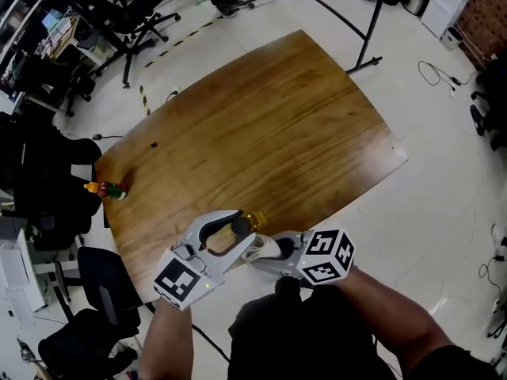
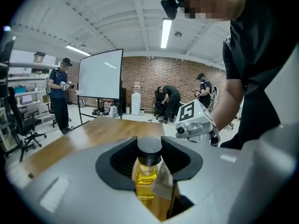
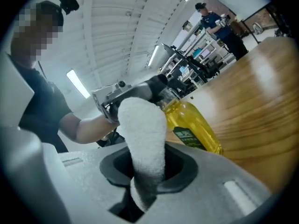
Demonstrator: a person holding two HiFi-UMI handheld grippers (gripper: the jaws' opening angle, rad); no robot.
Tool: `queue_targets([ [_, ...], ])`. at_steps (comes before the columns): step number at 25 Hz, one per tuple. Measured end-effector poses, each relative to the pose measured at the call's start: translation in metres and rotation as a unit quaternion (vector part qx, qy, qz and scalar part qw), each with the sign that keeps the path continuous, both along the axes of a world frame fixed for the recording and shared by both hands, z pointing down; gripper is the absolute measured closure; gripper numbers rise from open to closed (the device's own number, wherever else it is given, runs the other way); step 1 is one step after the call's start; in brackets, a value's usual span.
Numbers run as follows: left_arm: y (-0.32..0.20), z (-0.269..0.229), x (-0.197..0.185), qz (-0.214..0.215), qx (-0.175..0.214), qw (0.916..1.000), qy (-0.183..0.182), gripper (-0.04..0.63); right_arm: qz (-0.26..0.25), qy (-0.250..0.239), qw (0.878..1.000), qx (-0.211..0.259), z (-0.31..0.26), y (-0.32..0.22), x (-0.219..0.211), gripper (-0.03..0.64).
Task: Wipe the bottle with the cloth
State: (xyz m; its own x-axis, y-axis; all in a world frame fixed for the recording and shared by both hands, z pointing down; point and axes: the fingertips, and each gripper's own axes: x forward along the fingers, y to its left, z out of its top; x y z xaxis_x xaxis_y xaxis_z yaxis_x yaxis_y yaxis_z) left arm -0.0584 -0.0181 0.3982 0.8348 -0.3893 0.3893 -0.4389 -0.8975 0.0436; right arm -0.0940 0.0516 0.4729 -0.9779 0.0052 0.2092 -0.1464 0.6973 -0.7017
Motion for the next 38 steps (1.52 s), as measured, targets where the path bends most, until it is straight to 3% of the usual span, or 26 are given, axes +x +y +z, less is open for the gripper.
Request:
queue_targets([
  [10,-0.002,-0.001,0.002,-0.012,-0.018,0.9997,0.013,0.416,-0.015,-0.029,0.995,-0.099,0.03,-0.02,-0.009,0.541],
  [16,-0.002,0.001,0.005,-0.013,-0.019,0.9997,0.002,0.416,-0.001,0.04,0.992,-0.119,0.069,-0.019,-0.007,0.541],
  [21,-0.001,0.002,0.005,-0.008,-0.024,0.9997,-0.003,0.416,0.034,0.073,0.98,-0.184,0.094,-0.016,-0.007,0.541],
  [28,-0.002,0.003,0.002,0.003,-0.029,0.9995,-0.015,0.416,0.049,0.052,0.964,-0.255,0.1,-0.013,-0.01,0.541],
  [31,-0.004,0.005,0.005,0.005,-0.023,0.9996,-0.018,0.416,0.052,0.042,0.967,-0.248,0.093,-0.012,-0.006,0.543],
  [34,-0.005,0.005,0.008,0.006,-0.016,0.9997,-0.018,0.416,0.076,0.021,0.977,-0.199,0.065,-0.016,0.013,0.541],
  [36,-0.005,0.005,0.008,0.0,-0.014,0.9998,-0.011,0.416,0.115,0.014,0.98,-0.164,0.047,-0.027,0.036,0.541],
  [38,-0.004,0.004,0.008,-0.006,-0.011,0.9999,-0.003,0.416,0.181,-0.011,0.972,-0.147,0.026,-0.049,0.064,0.541],
])
